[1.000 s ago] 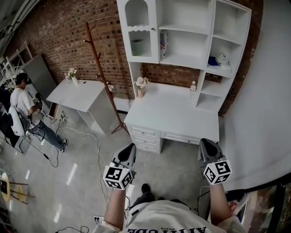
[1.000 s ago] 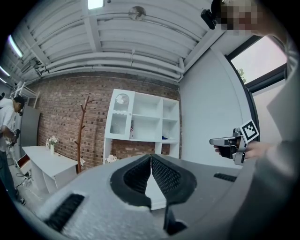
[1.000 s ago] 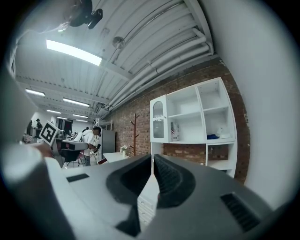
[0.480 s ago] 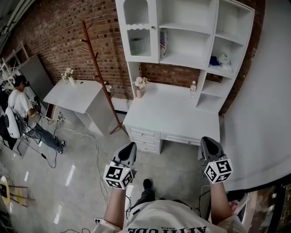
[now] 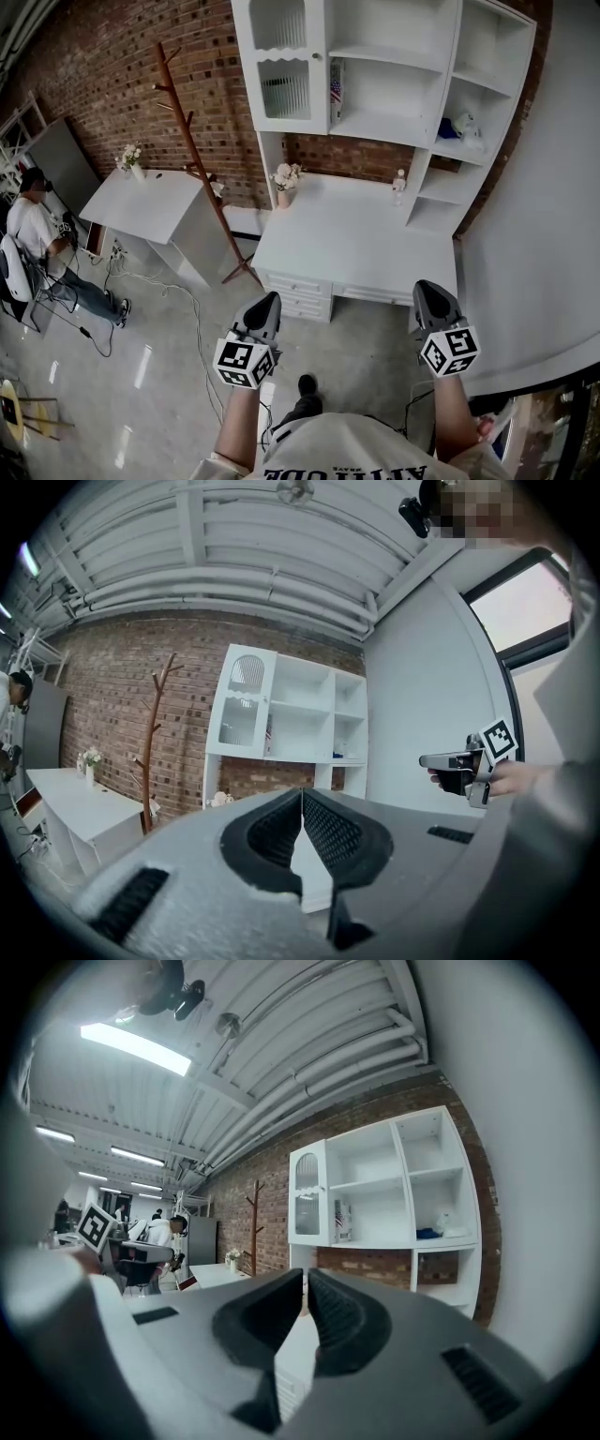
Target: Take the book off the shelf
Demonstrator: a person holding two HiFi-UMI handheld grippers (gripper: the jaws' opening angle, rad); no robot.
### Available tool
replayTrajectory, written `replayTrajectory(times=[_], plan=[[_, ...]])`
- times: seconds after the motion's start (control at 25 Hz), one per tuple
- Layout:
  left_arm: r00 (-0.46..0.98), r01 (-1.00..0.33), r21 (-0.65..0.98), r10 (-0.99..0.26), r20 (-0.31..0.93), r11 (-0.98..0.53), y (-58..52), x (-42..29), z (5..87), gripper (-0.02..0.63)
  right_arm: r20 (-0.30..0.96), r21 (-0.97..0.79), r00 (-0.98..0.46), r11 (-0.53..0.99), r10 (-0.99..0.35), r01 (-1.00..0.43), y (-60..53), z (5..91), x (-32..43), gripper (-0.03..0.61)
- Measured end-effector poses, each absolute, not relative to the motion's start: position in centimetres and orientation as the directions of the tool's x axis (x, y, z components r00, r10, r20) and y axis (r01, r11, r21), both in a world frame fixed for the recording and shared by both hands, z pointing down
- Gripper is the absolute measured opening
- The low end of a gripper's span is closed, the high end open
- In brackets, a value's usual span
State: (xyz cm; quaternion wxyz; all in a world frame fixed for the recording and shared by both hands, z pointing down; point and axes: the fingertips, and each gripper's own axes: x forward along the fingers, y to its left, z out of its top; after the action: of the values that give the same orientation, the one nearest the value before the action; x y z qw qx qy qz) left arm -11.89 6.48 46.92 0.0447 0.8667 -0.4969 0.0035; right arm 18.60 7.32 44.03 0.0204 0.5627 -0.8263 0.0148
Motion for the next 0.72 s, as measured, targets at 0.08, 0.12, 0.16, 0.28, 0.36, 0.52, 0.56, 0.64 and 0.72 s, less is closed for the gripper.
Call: replayTrajectory(times=[0.08, 0.12, 0.16, 0.28, 0.36, 0.52, 0.56, 0.64, 0.72], plan=[[0.510, -0.859, 0.079, -0.858, 0.050, -0.506, 5.2, -12.3, 47.0, 0.026, 0.056, 0.000, -0.361, 0.361, -0.931, -0.933, 6.2, 44.2, 18.2, 0.035], [0.513, -0.857, 0.082, -0.857, 0.049, -0.508, 4.5, -12.4, 47.1, 0.026, 0.058, 0.001, -0.357, 0.358, -0.932, -0.934, 5.7, 44.2, 18.0, 0.035], [0.515, -0.856, 0.083, -0.855, 0.049, -0.511, 3.8, -12.5, 47.1, 0.026, 0.060, 0.002, -0.354, 0.354, -0.934, -0.935, 5.1, 44.2, 17.9, 0.035], [0.524, -0.850, 0.089, -0.850, 0.051, -0.519, 1.9, -12.8, 47.4, 0.026, 0.062, 0.003, -0.342, 0.343, -0.938, -0.939, 3.5, 44.3, 17.6, 0.035], [0.530, -0.847, 0.094, -0.846, 0.055, -0.524, 0.8, -12.9, 47.7, 0.026, 0.066, 0.002, -0.335, 0.336, -0.940, -0.942, 2.5, 44.4, 17.4, 0.036], [0.539, -0.841, 0.098, -0.840, 0.058, -0.533, -1.3, -13.2, 47.9, 0.026, 0.073, 0.002, -0.324, 0.325, -0.943, -0.946, 0.7, 44.7, 17.0, 0.035], [0.542, -0.839, 0.098, -0.838, 0.059, -0.536, -1.8, -13.3, 47.9, 0.026, 0.074, 0.001, -0.320, 0.321, -0.945, -0.947, 0.3, 44.7, 16.9, 0.035], [0.548, -0.835, 0.099, -0.834, 0.061, -0.542, -2.8, -13.6, 48.0, 0.026, 0.078, -0.002, -0.311, 0.312, -0.947, -0.950, -0.4, 44.9, 16.8, 0.035], [0.555, -0.831, 0.100, -0.830, 0.062, -0.548, -3.9, -13.7, 48.0, 0.026, 0.081, -0.002, -0.303, 0.304, -0.949, -0.953, -1.2, 44.9, 16.5, 0.035]])
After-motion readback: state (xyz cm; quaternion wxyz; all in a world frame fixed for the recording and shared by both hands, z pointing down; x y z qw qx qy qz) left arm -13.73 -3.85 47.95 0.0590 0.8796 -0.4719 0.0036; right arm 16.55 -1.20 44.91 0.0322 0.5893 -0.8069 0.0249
